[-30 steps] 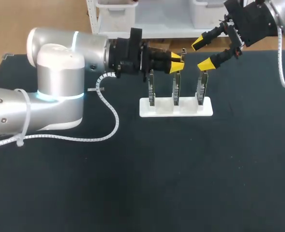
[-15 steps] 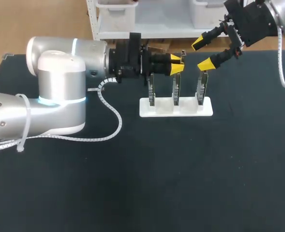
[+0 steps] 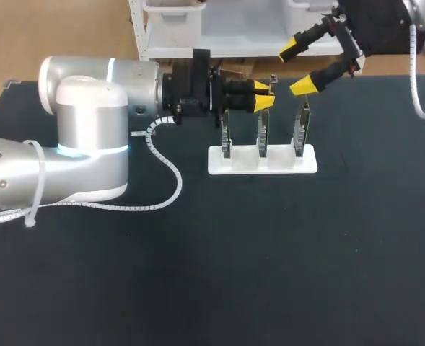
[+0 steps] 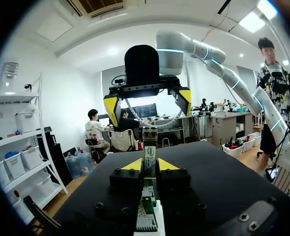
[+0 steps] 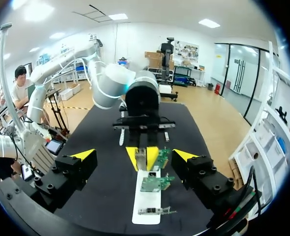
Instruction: Pick up the optical module with the left hand, and insert it into the network port with the right hand.
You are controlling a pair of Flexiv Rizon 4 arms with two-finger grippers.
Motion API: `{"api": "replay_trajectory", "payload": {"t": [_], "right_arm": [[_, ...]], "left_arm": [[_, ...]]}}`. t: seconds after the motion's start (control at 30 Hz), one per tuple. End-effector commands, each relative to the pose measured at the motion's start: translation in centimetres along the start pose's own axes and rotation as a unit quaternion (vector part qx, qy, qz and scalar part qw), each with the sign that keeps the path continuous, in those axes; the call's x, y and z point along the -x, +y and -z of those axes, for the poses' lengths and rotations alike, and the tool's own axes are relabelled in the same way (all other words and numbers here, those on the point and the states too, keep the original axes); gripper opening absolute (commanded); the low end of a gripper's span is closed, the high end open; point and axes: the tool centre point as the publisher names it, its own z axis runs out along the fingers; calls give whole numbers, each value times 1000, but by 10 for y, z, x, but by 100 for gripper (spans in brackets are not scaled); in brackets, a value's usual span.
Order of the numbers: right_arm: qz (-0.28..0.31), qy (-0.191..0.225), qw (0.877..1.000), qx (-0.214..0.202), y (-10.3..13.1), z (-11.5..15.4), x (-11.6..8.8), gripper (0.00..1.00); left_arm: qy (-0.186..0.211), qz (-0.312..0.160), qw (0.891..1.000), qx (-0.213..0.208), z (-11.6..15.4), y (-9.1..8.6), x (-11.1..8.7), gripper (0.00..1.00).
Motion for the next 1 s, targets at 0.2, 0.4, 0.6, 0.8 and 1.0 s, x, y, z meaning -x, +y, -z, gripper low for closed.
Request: {"api": "replay_trajectory", "payload": {"t": [0.2, 0.4, 0.6, 0.8, 1.0], "right_arm": [[2, 14, 1000, 4, 9, -13, 4, 100], [-1, 14, 1000, 4, 4, -26, 4, 100], [-2, 10, 1000, 8, 1, -34, 4, 100], [-5, 13, 1000, -1, -7, -30, -2, 100], [-13, 0, 1000, -2, -12, -25, -3, 100]], "left_arm": [[-1, -2, 1000, 5, 0, -3, 0, 0], [-1, -2, 1000, 5, 0, -3, 0, 0], [-1, -2, 1000, 5, 0, -3, 0, 0], [-1, -2, 1000, 5, 0, -3, 0, 0], [-1, -2, 1000, 5, 0, -3, 0, 0]]}}
